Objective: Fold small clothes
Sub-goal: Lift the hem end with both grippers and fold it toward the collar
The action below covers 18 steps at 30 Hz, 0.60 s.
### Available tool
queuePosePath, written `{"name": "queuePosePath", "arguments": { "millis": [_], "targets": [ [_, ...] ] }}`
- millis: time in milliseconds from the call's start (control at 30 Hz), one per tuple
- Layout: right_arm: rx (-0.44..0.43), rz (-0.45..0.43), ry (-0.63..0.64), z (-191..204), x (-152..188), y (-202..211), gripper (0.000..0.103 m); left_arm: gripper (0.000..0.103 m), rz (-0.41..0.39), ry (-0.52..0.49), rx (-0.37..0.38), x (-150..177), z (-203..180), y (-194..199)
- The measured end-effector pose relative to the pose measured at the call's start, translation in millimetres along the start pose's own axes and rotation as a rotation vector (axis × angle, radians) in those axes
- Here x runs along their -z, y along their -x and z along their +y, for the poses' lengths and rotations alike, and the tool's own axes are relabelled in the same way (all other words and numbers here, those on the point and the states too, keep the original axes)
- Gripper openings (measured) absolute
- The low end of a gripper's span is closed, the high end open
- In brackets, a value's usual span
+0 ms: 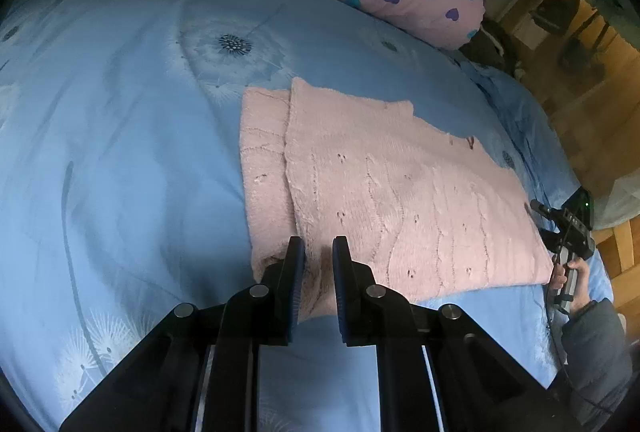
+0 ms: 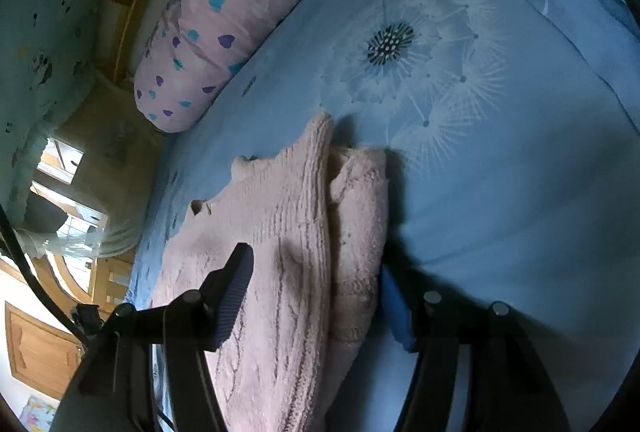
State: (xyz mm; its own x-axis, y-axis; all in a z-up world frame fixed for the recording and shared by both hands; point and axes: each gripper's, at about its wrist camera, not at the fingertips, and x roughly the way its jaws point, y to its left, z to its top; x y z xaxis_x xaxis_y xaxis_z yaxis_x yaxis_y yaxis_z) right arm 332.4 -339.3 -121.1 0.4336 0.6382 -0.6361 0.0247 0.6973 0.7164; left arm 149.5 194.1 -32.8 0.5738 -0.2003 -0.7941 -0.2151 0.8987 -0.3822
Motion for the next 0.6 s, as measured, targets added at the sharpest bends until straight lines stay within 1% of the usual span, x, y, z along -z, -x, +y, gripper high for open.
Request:
{"name": "queuePosePath", "arguments": {
  "millis": [100, 200, 300, 367, 433, 500, 567, 600],
  "targets": [
    [-0.032, 0.017, 0.008, -2, 10, 6, 0.064, 0.007, 0.0, 0.004, 0.005, -1, 0, -2],
    [-0.06, 0.075, 0.01, -2, 22, 12, 0.064, 0.007, 0.001, 0.004, -0.001, 1, -2, -5],
    [-0.029, 0.108, 0.058, 8, 35, 16, 0.064, 0.007, 0.007, 0.007, -0.018, 0, -7, -6],
    [-0.01, 0.13, 0.09, 16, 38, 11, 0.064, 0.007, 0.002, 0.019, -0.019, -5, -14, -3],
    [0.013, 0.145, 0.109, 20, 36, 4, 0.064, 0.007, -0.009, 0.027, 0.018, -13, -27, 0],
    [0.02, 0.152, 0.114, 23, 31, 0, 0.067, 0.007, -0.037, 0.008, 0.058, -21, -47, 3],
    [0.007, 0.157, 0.109, 23, 29, -5, 0.077, 0.007, -0.033, -0.015, 0.087, -25, -67, -2],
    [0.002, 0.156, 0.111, 25, 27, -8, 0.078, 0.007, -0.022, -0.029, 0.106, -26, -80, -8]
  ]
}}
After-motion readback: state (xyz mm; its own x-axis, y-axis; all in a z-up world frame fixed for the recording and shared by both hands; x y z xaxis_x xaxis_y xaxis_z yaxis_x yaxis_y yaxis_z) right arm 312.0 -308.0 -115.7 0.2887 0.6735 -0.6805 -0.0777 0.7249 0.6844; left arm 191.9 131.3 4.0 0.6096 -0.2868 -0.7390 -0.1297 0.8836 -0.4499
